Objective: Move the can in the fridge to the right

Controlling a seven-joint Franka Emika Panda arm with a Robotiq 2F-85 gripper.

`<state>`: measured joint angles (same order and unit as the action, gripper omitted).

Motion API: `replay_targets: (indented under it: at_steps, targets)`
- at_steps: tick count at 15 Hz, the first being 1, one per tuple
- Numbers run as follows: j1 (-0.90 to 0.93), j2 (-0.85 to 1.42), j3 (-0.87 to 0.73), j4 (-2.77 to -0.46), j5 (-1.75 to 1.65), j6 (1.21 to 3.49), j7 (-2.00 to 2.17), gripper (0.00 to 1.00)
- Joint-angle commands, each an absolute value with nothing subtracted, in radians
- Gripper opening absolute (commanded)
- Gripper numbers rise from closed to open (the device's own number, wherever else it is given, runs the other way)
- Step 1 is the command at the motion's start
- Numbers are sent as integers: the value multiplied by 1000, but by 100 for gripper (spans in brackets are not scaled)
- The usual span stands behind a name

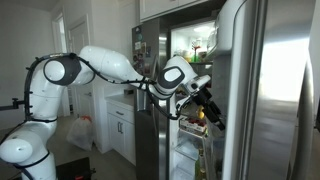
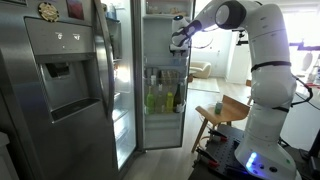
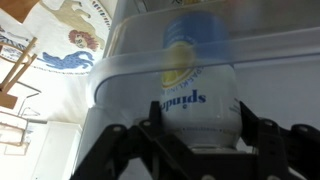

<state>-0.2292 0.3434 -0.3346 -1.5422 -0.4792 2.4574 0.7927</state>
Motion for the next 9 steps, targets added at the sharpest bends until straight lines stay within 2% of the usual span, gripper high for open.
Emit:
replay_targets:
  at_steps: [1, 7, 8, 9]
  targets:
    - [-223, 298, -348, -1596, -496, 2467, 822, 47]
    - [-220, 300, -354, -1596, -494, 2464, 823, 47]
    - [-220, 300, -353, -1596, -493, 2463, 822, 93]
    - [-219, 300, -353, -1596, -493, 2463, 823, 94]
